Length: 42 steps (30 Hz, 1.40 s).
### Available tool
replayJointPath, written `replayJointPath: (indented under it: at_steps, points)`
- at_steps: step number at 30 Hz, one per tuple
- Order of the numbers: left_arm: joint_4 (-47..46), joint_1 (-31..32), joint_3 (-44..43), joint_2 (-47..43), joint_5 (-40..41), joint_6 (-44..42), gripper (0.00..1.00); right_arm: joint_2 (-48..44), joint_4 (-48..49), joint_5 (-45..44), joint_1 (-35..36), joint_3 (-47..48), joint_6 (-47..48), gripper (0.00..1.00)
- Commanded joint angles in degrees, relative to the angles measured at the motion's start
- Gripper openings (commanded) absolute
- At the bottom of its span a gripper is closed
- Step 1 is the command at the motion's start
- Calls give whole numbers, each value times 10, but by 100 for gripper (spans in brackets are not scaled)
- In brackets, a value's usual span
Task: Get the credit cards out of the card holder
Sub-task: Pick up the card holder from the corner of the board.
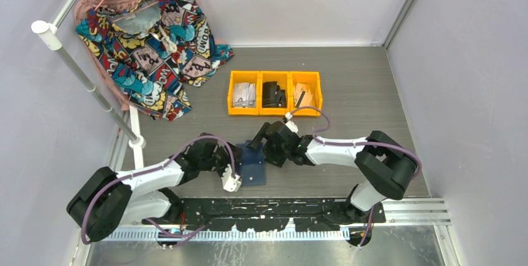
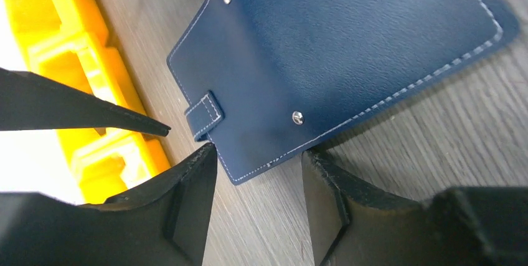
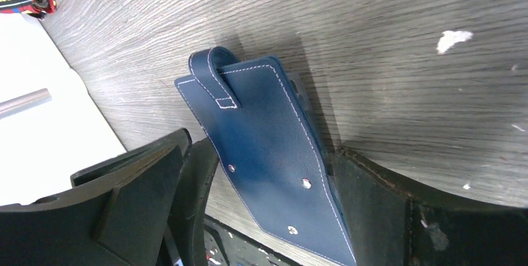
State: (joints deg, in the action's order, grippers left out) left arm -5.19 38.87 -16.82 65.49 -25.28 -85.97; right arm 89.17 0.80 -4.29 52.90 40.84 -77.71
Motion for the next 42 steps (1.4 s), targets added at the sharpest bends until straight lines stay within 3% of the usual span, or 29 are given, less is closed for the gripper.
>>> replayJointPath:
  at_steps: [1, 6, 10, 14, 19, 24, 28, 34, 37, 42]
  points:
    - [-19, 3, 16, -10, -92, -103, 54, -5, -26, 19, -27, -43, 12, 98]
    - [12, 4, 53, -41, -152, -184, 54, 23, 45, 89, -36, -62, 10, 96]
    - [-35, 4, 78, -26, -186, -217, 50, 55, 109, 132, -38, -72, -12, 91]
    - [-79, 3, 73, 19, -171, -221, 48, 75, 157, 157, -38, -75, -20, 87]
    - [-188, 4, 74, 66, -165, -190, 32, 79, 177, 181, -39, -69, -15, 84]
    - [-187, 3, 69, 14, -156, -140, 14, 69, 163, 192, -49, -63, 3, 83]
    - [-42, 5, 42, -137, -153, -62, 1, 45, 150, 202, -68, -62, 34, 86]
    - [252, 8, -23, -330, -145, 37, 0, -69, 58, 168, -97, -38, 142, 97]
    - [338, 8, -58, -337, -121, 71, 0, -137, 25, 129, -103, -34, 210, 99]
    - [405, 8, -162, -241, -44, 205, 0, -269, -2, 67, -109, -46, 338, 99]
